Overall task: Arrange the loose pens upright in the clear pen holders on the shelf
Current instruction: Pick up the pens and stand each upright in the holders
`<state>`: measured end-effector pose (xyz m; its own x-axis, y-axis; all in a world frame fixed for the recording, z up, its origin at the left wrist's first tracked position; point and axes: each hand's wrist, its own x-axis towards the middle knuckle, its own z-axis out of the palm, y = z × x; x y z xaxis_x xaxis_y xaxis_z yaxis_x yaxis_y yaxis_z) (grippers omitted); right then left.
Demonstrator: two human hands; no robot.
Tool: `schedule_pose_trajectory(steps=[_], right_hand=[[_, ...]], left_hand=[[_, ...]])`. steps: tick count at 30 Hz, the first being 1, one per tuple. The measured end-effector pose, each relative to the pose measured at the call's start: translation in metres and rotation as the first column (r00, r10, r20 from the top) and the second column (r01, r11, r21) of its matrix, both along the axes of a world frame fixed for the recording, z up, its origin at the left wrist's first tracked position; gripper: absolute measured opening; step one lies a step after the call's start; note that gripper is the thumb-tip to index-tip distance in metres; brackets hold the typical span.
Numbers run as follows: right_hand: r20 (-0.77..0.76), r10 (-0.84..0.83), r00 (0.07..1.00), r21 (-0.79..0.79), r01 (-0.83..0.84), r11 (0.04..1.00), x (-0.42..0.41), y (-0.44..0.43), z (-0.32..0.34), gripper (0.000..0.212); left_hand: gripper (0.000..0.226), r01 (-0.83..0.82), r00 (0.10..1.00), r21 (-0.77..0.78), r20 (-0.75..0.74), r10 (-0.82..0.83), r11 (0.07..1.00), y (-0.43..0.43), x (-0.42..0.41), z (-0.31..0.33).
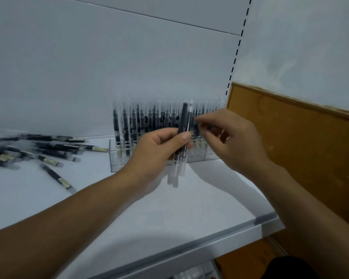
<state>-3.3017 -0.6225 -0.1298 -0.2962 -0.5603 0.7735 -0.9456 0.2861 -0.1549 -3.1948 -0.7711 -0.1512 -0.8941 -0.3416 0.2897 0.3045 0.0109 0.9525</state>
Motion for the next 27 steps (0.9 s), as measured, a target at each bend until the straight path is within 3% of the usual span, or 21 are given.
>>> schedule_pose_trajectory(steps=[4,7,17,19,22,25,27], right_hand=[[-0.203,0.054,0.978,0.053,-0.045,0.998,0.006,-0.018,0.006,0.02],[-0.232,0.074,0.97,-0.009,-0.078,0.997,0.017,-0.032,0.011,0.012],[-0.488,0.231,0.842,0.101,-0.209,0.973,0.041,-0.1,0.008,0.014],[-0.412,0.244,0.878,0.076,-0.234,0.969,0.039,-0.109,0.007,0.014],[-0.034,0.246,0.969,-0.095,-0.248,0.964,0.042,-0.123,0.009,0.005],[0.369,0.278,0.887,-0.194,-0.219,0.956,0.048,-0.134,0.007,0.023],[0.501,0.279,0.819,-0.188,-0.212,0.959,0.051,-0.138,0.003,0.026]], left_hand=[[0.021,0.022,0.999,-0.083,0.041,-0.018,0.996,-0.017,0.015,0.018],[0.028,0.037,0.996,-0.102,0.088,-0.028,0.994,-0.032,0.035,0.024],[0.032,-0.023,0.985,-0.062,0.172,0.033,0.998,-0.087,0.089,0.013],[0.03,-0.106,0.987,0.018,0.122,0.103,0.994,-0.098,0.095,0.006],[0.031,-0.207,0.978,0.13,0.058,0.201,0.97,-0.111,0.098,-0.005],[0.033,-0.213,0.977,0.097,0.01,0.213,0.972,-0.114,0.099,-0.007],[0.03,-0.202,0.979,0.08,-0.018,0.204,0.976,-0.115,0.1,-0.005]])
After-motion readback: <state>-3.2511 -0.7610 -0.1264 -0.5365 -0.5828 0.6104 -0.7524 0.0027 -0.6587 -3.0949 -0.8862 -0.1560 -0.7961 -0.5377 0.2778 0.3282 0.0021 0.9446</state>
